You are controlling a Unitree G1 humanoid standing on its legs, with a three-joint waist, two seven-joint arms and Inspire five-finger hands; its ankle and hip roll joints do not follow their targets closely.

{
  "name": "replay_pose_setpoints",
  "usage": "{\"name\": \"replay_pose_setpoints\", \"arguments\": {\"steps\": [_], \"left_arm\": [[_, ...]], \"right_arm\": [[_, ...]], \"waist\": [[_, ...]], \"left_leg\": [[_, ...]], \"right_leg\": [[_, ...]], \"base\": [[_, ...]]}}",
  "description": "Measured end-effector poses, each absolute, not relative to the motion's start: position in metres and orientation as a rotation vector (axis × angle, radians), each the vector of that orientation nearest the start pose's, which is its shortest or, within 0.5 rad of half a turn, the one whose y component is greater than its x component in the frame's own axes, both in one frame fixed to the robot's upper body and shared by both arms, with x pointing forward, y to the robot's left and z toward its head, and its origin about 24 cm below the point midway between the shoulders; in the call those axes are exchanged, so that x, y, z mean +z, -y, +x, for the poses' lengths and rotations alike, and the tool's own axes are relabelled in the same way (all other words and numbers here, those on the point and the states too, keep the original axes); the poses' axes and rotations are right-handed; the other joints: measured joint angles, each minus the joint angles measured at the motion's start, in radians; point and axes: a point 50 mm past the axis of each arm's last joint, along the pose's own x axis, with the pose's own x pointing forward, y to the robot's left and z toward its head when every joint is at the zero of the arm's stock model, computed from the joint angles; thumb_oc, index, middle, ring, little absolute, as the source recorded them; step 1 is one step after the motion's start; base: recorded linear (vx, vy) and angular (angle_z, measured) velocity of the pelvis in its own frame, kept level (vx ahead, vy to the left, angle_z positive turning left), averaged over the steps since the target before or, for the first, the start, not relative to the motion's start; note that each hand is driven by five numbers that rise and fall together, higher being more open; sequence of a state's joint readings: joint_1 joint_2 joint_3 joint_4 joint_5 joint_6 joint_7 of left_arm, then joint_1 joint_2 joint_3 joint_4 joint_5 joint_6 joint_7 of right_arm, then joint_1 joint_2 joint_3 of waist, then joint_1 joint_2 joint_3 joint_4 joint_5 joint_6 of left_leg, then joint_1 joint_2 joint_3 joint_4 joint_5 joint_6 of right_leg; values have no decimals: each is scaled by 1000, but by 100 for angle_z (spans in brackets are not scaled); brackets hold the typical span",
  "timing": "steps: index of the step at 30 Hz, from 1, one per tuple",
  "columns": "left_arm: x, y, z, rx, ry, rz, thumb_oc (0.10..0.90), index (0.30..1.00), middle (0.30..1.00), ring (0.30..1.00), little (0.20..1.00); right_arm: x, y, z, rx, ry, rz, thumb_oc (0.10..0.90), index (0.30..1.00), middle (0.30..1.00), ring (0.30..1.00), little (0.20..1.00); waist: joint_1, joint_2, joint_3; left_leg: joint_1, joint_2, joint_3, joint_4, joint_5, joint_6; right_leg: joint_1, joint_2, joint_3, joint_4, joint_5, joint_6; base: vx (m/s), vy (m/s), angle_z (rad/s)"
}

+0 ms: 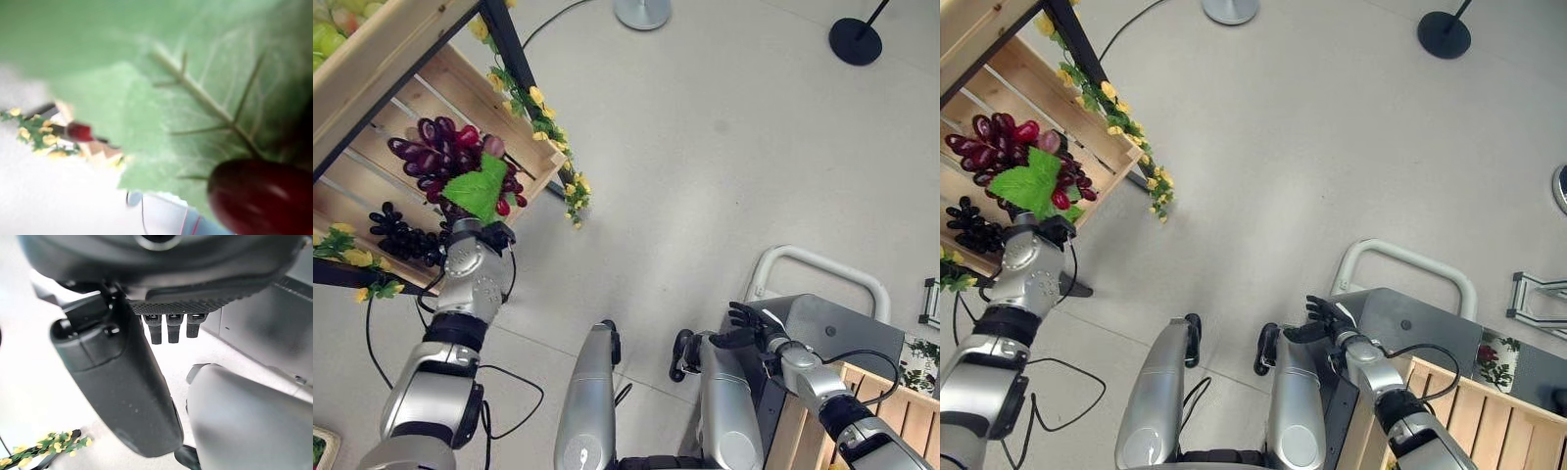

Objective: Pick up the fruits from the basket on one side to the basket on the other side

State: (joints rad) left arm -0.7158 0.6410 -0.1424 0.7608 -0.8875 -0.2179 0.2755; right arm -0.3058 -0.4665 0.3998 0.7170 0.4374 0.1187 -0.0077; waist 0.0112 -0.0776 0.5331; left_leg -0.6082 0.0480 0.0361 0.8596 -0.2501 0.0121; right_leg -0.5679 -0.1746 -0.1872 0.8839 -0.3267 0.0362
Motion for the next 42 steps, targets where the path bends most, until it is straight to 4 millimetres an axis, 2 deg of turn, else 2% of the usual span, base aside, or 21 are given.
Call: {"name": "replay_pose_setpoints", "arguments": {"steps": [8,14,20,22,23,26,30,42], "left_arm": [[172,-335,358,577,127,-220,400,300,300,300,300],[177,-356,359,698,-24,-220,400,300,300,300,300],[179,-373,352,817,-115,-226,400,300,300,300,300],[186,-376,352,838,-120,-209,546,519,519,519,519],[191,-377,352,841,-112,-197,800,900,900,900,900],[209,-376,355,837,-82,-180,800,900,900,900,900],[222,-373,358,819,-61,-95,800,900,900,900,900],[225,-371,360,782,-69,27,800,900,900,900,900]], "right_arm": [[-51,222,265,70,-611,-203,800,900,900,900,900],[-56,221,259,71,-629,-195,800,900,900,900,900],[-59,205,259,101,-597,-159,800,900,900,900,900],[-60,203,258,111,-596,-161,800,900,900,900,900],[-61,203,257,113,-596,-162,800,900,900,900,900],[-65,203,253,113,-610,-164,800,900,900,900,900],[-68,202,251,110,-624,-160,800,900,900,900,900],[-70,194,250,122,-616,-137,800,900,900,900,900]], "waist": [[-13,-62,-2],[-26,-72,-3],[-29,-93,-6],[-28,-94,-6],[-27,-94,-6],[-25,-95,-7],[-26,-95,-7],[-22,-96,-8]], "left_leg": [[-36,4,-16,5,-1,-2],[-57,5,-35,6,-2,-1],[-45,18,-39,3,-8,1],[-36,20,-41,0,-8,2],[-32,20,-42,0,-9,3],[-27,16,-52,-7,-12,9],[-22,11,-55,-20,-10,9],[51,4,-56,-60,-4,3]], "right_leg": [[-15,5,-23,-12,3,4],[-12,17,-39,-39,10,13],[12,30,-42,-70,19,20],[27,36,-42,-83,25,23],[33,36,-43,-88,26,25],[44,39,-43,-100,30,29],[53,40,-43,-113,32,32],[129,45,-38,-151,34,34]], "base": [[-28,-14,5],[-22,-33,7],[7,-54,-1],[1,-47,0],[-2,-50,1],[-8,-48,6],[-11,-24,4],[0,-10,2]]}}
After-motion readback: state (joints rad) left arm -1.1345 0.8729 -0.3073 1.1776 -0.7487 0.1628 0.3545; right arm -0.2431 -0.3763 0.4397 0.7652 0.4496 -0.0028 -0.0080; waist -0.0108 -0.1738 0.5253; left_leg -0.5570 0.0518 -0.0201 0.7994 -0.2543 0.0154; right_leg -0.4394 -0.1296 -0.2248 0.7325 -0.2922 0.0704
